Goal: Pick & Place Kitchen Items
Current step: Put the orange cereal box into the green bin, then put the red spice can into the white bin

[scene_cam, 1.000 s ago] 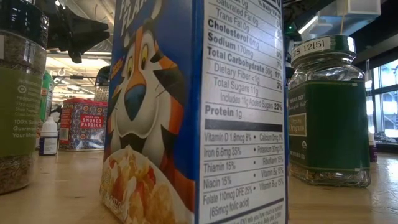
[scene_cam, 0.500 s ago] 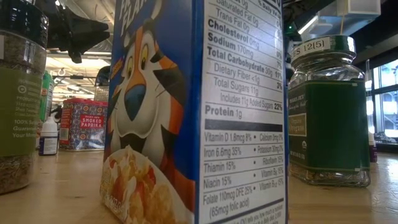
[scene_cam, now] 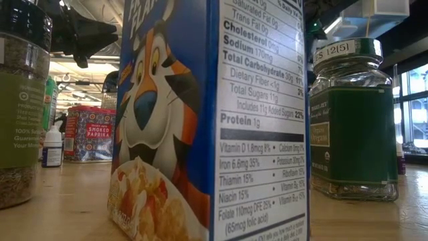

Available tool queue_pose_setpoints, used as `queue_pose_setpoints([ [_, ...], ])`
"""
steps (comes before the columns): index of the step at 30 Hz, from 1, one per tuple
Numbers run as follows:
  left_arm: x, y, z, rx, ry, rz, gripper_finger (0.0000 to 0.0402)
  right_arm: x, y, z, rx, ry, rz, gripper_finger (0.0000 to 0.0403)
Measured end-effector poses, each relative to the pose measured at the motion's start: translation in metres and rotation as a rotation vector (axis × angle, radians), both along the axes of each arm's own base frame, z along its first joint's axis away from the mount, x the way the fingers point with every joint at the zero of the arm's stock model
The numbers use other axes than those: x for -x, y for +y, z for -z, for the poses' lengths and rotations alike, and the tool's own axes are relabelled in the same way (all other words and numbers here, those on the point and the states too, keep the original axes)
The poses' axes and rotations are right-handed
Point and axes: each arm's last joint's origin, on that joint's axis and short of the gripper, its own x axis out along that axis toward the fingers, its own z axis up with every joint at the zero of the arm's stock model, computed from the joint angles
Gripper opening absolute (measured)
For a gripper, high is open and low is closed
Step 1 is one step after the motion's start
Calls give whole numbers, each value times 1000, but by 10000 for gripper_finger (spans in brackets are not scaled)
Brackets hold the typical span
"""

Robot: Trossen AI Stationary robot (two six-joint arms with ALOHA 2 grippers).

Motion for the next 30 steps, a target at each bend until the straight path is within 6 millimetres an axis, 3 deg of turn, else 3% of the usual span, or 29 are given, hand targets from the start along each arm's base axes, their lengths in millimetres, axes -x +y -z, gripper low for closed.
queue_pose_setpoints([
  [7,0,0,0,0,0,0,128,6,8,-15,25,-41,-7,239],
  [15,0,0,-1,-73,21,-24,128,12,33,-43,70,-131,-56,239],
  [23,-1,-5,-2,-161,27,136,127,19,77,-74,50,-278,-142,239],
  [30,-1,-5,-2,-304,70,91,127,13,124,-81,-140,-361,-297,239],
])
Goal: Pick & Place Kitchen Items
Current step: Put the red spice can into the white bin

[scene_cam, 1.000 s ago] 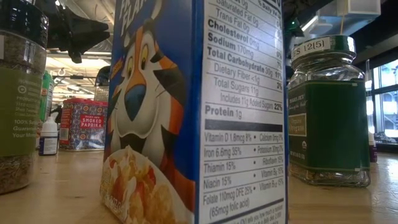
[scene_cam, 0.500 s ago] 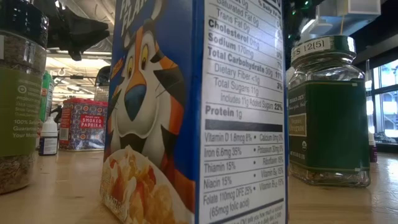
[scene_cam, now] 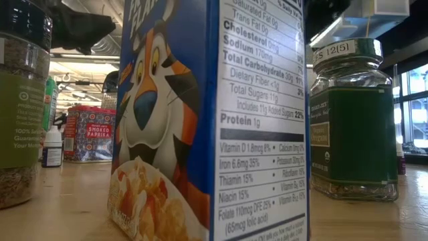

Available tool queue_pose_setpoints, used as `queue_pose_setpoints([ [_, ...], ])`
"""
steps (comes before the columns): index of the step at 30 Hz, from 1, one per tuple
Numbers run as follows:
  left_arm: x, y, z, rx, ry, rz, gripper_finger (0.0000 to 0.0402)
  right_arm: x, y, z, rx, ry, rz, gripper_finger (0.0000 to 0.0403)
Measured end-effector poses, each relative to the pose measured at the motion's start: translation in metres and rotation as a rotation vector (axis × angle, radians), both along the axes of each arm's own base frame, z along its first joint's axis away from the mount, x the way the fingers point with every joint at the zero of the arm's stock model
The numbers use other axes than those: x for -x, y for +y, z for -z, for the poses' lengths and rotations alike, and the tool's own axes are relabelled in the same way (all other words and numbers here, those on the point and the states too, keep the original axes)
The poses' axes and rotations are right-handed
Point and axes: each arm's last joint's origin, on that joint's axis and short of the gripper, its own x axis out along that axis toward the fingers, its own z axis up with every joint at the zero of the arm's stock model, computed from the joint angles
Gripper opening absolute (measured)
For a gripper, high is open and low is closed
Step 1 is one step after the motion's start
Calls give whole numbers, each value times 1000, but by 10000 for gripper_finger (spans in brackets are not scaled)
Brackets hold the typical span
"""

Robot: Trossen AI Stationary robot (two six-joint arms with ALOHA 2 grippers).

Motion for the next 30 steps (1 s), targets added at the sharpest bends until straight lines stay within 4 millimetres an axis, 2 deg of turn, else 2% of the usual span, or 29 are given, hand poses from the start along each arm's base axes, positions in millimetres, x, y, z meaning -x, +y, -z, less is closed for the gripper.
queue_pose_setpoints([
  [6,0,2,0,2,5,-89,127,-9,40,0,-47,-21,-93,239],
  [10,0,3,0,15,3,-88,127,-11,63,-3,-66,-50,-146,239],
  [17,1,2,-1,-7,-8,-85,131,-10,89,-3,-10,-63,-113,239],
  [24,1,2,-1,-11,-6,-84,190,-8,107,0,7,-77,-101,239],
  [28,1,4,0,24,-2,-156,227,-8,115,15,7,-73,-123,239],
  [30,2,5,-1,-12,10,-184,238,-9,118,26,-2,-75,-123,239],
])
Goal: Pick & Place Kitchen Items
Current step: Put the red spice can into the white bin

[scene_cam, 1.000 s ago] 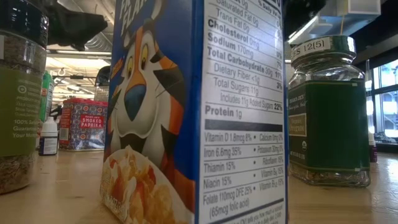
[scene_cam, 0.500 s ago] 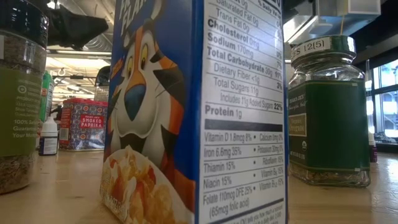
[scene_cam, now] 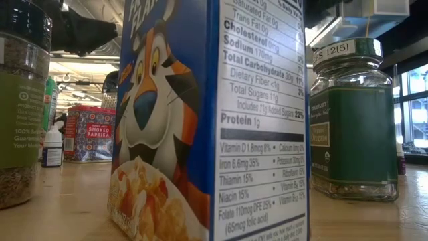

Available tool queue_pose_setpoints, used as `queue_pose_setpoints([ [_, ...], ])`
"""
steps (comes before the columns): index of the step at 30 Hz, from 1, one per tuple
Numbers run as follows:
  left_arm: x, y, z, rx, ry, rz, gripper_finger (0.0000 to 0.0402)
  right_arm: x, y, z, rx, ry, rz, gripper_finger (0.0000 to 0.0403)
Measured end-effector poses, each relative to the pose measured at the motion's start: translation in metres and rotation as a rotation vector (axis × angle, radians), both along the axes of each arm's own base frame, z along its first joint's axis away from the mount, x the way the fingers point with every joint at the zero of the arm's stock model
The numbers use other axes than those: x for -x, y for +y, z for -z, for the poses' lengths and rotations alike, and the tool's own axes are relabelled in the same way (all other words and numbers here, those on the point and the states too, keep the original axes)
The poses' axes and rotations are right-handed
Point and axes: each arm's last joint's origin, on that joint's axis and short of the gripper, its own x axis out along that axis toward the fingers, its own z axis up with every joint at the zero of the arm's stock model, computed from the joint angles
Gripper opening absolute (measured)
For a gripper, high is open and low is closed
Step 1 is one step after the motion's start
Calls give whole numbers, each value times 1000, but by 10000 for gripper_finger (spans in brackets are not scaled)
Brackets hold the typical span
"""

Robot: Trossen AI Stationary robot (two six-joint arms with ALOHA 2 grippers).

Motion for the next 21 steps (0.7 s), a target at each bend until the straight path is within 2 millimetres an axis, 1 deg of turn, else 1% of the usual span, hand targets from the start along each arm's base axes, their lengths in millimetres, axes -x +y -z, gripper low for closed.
queue_pose_setpoints([
  [2,2,-1,-7,-45,30,-7,243,1,3,11,1,11,-8,239],
  [3,3,-1,-13,-53,36,-8,244,1,4,16,1,9,-13,239],
  [7,12,-2,-42,3,57,-25,243,4,5,30,1,40,-9,239],
  [11,14,-4,-74,67,175,12,243,5,4,37,-2,63,8,239],
  [14,1,-5,-91,157,355,42,244,5,4,38,11,58,19,239],
  [21,-57,-11,-118,280,802,60,244,7,5,38,22,66,13,239],
])
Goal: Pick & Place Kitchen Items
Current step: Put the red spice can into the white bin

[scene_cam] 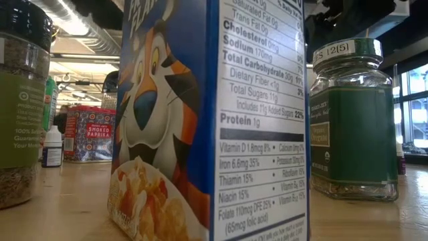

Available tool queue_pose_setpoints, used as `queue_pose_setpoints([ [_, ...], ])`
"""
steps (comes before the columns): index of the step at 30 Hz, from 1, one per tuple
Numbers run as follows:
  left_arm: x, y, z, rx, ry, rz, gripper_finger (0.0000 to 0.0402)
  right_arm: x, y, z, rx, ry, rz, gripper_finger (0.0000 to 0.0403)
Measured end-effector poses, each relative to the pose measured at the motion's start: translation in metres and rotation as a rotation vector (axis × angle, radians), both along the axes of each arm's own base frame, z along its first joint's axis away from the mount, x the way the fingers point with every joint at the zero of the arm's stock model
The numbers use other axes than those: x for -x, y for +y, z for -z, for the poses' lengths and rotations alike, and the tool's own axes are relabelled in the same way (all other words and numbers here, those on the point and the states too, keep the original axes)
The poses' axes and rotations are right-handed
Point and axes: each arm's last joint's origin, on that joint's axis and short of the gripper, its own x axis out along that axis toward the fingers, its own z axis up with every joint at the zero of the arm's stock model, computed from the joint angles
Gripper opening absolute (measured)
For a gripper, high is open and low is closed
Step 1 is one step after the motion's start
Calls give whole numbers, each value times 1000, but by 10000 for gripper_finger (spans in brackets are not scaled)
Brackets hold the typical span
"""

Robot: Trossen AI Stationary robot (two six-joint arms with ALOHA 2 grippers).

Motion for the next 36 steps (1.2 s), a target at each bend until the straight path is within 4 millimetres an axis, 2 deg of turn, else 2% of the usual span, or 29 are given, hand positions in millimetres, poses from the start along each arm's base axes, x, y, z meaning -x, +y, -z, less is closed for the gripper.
queue_pose_setpoints([
  [4,-25,-8,-11,108,186,-51,243,2,4,0,34,-5,-13,239],
  [9,-49,-15,-8,318,289,-222,244,4,10,0,72,-15,-22,239],
  [17,-58,-24,12,641,461,-467,242,5,15,0,97,-30,-82,239],
  [22,-64,-25,23,657,522,-567,244,3,14,-1,128,-56,-124,239],
  [36,-88,-24,52,601,659,-619,242,-4,-1,-3,177,-85,-133,239],
])
